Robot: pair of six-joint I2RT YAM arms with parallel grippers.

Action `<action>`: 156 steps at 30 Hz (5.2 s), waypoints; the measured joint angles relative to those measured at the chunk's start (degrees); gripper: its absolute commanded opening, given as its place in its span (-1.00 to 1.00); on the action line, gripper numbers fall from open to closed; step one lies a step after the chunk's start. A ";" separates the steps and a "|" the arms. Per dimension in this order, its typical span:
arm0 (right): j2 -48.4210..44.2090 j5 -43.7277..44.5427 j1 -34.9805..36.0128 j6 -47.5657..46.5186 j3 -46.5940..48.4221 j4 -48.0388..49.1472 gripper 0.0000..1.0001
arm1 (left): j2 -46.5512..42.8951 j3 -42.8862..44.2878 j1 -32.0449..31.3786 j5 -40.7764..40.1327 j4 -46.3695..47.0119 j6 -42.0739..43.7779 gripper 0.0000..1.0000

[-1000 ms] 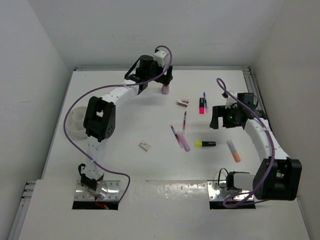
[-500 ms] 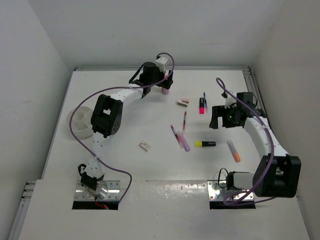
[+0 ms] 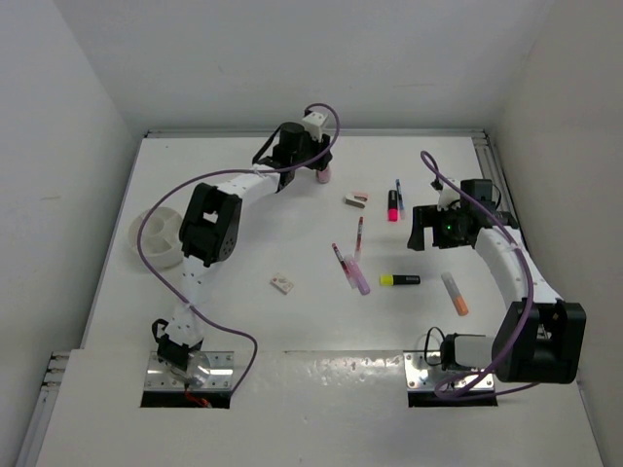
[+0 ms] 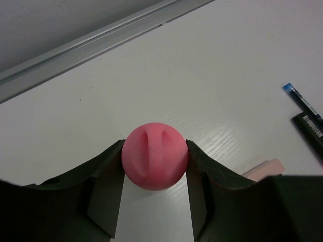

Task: Sort the stationery into containers
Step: Pick up the stationery from the center of the board, then place the stationery in the storage box, then pick up the stationery from the center of the board.

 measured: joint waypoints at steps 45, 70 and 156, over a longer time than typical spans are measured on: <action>4.59 -2.19 9.73 -4.07 11.63 -3.50 0.96 | -56.96 -29.68 39.41 -30.73 -46.31 -3.63 -1.00; 4.66 -0.63 9.75 -6.08 11.65 -4.72 0.96 | -55.36 -37.68 39.01 -22.64 -39.34 -4.02 -1.00; 15.63 -0.81 -0.76 -7.06 22.47 -20.46 0.57 | -41.53 -54.49 -13.97 11.58 -46.25 73.05 0.50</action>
